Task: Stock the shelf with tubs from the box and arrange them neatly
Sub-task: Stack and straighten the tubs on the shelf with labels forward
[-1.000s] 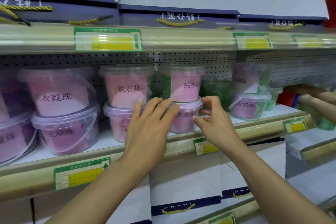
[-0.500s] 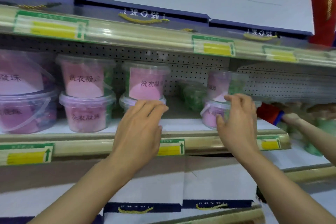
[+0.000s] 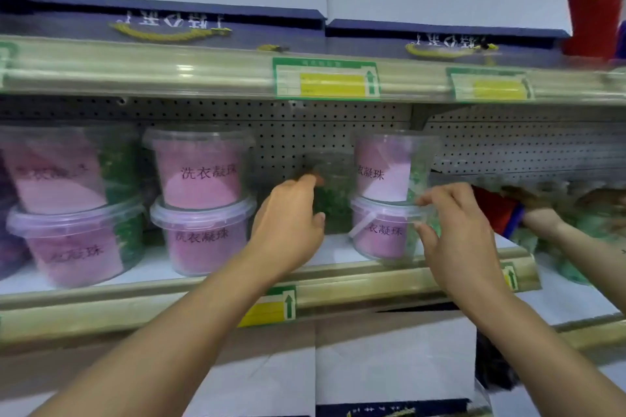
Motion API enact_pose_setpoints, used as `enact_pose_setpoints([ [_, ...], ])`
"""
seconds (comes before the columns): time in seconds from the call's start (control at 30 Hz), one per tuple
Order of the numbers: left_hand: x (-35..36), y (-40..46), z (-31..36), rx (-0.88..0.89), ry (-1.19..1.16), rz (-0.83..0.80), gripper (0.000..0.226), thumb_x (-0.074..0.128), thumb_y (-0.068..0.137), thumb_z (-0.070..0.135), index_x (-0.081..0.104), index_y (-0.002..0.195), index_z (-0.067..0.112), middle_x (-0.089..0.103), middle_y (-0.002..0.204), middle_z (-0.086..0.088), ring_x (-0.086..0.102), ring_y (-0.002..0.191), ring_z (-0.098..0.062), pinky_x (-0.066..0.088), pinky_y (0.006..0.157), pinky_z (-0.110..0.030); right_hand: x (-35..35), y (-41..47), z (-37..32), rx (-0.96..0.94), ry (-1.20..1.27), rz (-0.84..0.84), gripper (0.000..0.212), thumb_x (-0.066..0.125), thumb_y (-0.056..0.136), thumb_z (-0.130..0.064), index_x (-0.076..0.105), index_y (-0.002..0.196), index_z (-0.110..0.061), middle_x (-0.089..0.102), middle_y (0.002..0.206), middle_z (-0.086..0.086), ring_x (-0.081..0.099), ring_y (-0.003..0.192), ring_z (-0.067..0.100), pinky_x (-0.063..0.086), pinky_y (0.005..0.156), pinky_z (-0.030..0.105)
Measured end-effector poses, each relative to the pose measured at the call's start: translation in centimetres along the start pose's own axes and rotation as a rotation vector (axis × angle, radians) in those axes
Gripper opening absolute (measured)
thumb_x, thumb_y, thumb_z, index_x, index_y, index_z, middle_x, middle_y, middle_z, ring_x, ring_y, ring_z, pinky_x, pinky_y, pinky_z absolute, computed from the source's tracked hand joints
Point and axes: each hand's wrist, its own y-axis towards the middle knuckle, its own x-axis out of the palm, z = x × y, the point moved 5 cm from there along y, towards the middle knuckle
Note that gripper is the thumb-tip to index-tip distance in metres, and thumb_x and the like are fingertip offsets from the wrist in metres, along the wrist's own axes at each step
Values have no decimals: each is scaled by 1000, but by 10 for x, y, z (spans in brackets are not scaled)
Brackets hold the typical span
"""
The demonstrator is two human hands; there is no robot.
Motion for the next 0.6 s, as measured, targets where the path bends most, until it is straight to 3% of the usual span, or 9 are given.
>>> enact_pose_setpoints([
  [0.1, 18, 31, -3, -65, 8, -70, 39, 59, 84, 14, 51, 123, 13, 59, 115, -11, 58, 102, -32, 50, 87, -42, -9, -1, 12, 58, -33, 6, 37, 67, 75, 4, 60, 107, -13, 48, 110, 5, 56, 85, 30, 49, 69, 41],
  [0.23, 42, 70, -8, -113, 69, -96, 53, 60, 78, 0, 50, 128, 16, 56, 126, -10, 54, 115, -31, 50, 93, -41, -11, -4, -7, -65, -34, 60, 39, 69, 68, 2, 59, 104, -11, 46, 105, 4, 49, 97, 24, 42, 80, 31],
  [0.4, 64, 93, -13, -37, 146, 0, 28, 54, 90, 6, 64, 115, 17, 65, 117, -7, 60, 107, -26, 50, 91, -33, 2, 0, -17, -154, -82, 84, 29, 81, 66, -13, 62, 88, -12, 51, 94, 4, 45, 91, 23, 43, 73, 32],
  [0.5, 63, 94, -13, -31, 127, 62, 28, 56, 87, 6, 65, 111, 18, 65, 113, -7, 55, 109, -28, 49, 91, -37, 3, 0, -14, -151, -78, 110, 29, 81, 65, -13, 62, 87, -11, 52, 92, 3, 44, 91, 22, 41, 73, 31],
  [0.6, 54, 90, -14, -39, 256, 101, 30, 55, 86, 7, 61, 114, 16, 62, 116, -9, 53, 110, -29, 46, 92, -38, 3, -3, -13, -149, -74, 130, 29, 80, 66, -13, 62, 89, -10, 53, 92, 4, 43, 92, 21, 44, 72, 37],
])
